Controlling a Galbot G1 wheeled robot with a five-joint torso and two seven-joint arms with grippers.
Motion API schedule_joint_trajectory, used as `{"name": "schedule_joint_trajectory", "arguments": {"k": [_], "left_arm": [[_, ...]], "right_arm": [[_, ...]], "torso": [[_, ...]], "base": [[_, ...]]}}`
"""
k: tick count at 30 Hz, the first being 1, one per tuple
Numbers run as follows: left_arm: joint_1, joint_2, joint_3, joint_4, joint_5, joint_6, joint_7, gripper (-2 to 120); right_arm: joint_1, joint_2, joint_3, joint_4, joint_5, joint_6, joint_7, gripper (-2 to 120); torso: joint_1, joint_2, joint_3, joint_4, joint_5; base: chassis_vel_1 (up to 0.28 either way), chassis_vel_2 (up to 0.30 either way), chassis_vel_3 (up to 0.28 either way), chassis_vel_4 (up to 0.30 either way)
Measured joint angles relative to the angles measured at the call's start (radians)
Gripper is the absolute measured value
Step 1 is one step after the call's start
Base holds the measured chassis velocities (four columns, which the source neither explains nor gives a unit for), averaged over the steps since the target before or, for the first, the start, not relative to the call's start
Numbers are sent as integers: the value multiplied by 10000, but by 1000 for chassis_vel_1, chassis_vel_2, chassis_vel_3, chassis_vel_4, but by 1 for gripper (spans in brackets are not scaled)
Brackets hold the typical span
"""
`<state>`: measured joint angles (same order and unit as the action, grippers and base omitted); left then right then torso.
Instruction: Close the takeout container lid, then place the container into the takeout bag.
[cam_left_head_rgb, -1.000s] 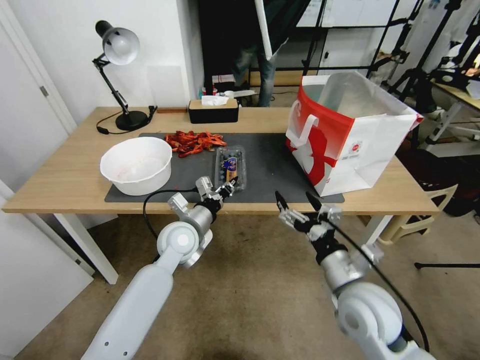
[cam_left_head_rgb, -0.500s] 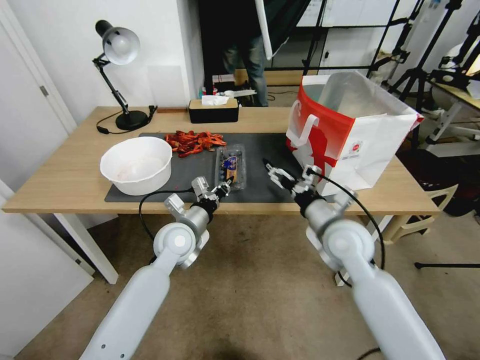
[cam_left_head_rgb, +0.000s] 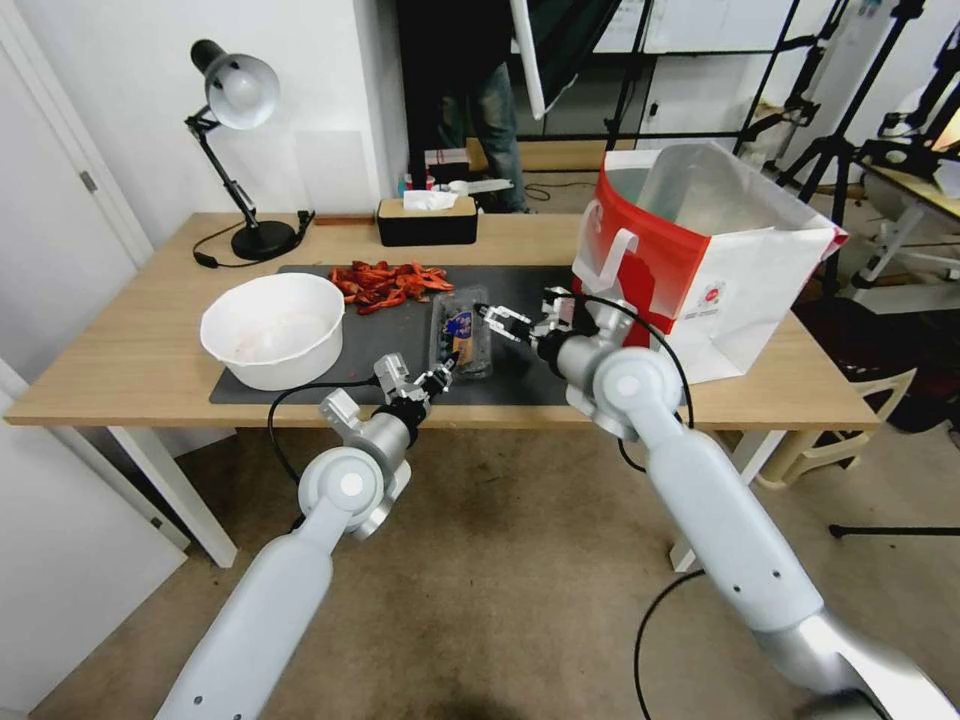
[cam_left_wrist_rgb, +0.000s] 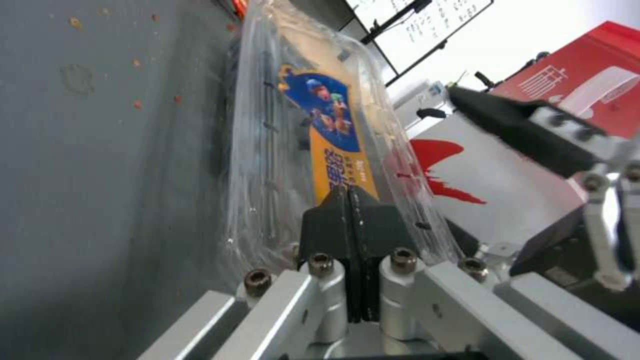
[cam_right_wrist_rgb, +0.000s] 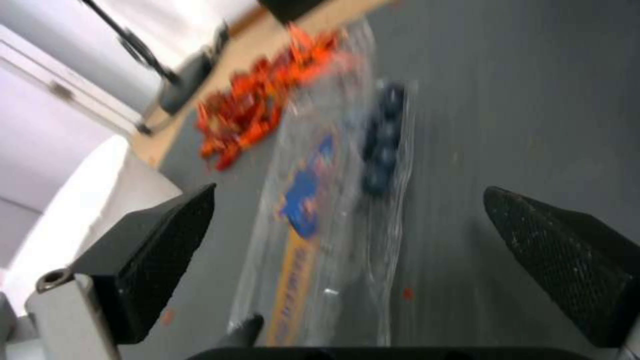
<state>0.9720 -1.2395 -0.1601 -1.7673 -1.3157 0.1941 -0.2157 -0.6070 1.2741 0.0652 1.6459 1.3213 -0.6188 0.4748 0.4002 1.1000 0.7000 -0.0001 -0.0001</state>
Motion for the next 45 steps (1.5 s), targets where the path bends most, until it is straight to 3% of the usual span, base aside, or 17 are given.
{"name": "schedule_joint_trajectory", "arguments": {"k": [8, 22, 28, 31, 35, 38, 41, 43, 45], "left_arm": [[8, -12, 48, 71, 118, -22, 68, 0], [-90, 12, 140, 150, 145, -52, 111, 0], [-72, 15, 145, 143, 150, -59, 129, 0], [-23, 29, 147, 54, 151, -62, 129, 0], [-4, 45, 147, 21, 151, -63, 129, 0], [13, 54, 130, 12, 151, -67, 129, 0], [23, 53, 116, 6, 151, -72, 130, 0], [50, 47, 70, -3, 149, -99, 154, 0], [63, 47, 44, -11, 150, -110, 173, 0]], "right_arm": [[479, 268, -282, -507, 414, -750, 625, 100], [1151, 751, -581, -1599, 926, -1074, 865, 99], [1322, 1085, -551, -1957, 1027, -1124, 1095, 85], [1314, 1176, -538, -2040, 1019, -1122, 1176, 68], [1298, 1165, -536, -2046, 1020, -1122, 1196, 59], [1273, 1103, -501, -2074, 1027, -1122, 1216, 44], [1259, 1064, -488, -2083, 1029, -1122, 1216, 38], [1237, 1028, -448, -2090, 1044, -1122, 1208, 25], [1228, 1026, -426, -2091, 1044, -1122, 1195, 22]], "torso": [[0, 0, 1, 0, 1], [-2, -1, 0, 0, 0], [-2, 0, -1, 0, 0], [-2, 0, -2, -3, 0], [-2, 0, -2, -2, 1], [-3, 0, -2, 0, 1], [-2, 0, -1, 1, 2], [-3, 0, -1, 3, 2], [-2, 0, -1, 3, 3]], "base": [[0, 0, 0, 0], [0, 0, 0, 0], [0, 0, 0, 0], [0, 0, 0, 0], [0, 0, 0, 0], [0, 0, 0, 0], [0, 0, 0, 0], [0, 0, 0, 0], [0, 0, 0, 0]]}}
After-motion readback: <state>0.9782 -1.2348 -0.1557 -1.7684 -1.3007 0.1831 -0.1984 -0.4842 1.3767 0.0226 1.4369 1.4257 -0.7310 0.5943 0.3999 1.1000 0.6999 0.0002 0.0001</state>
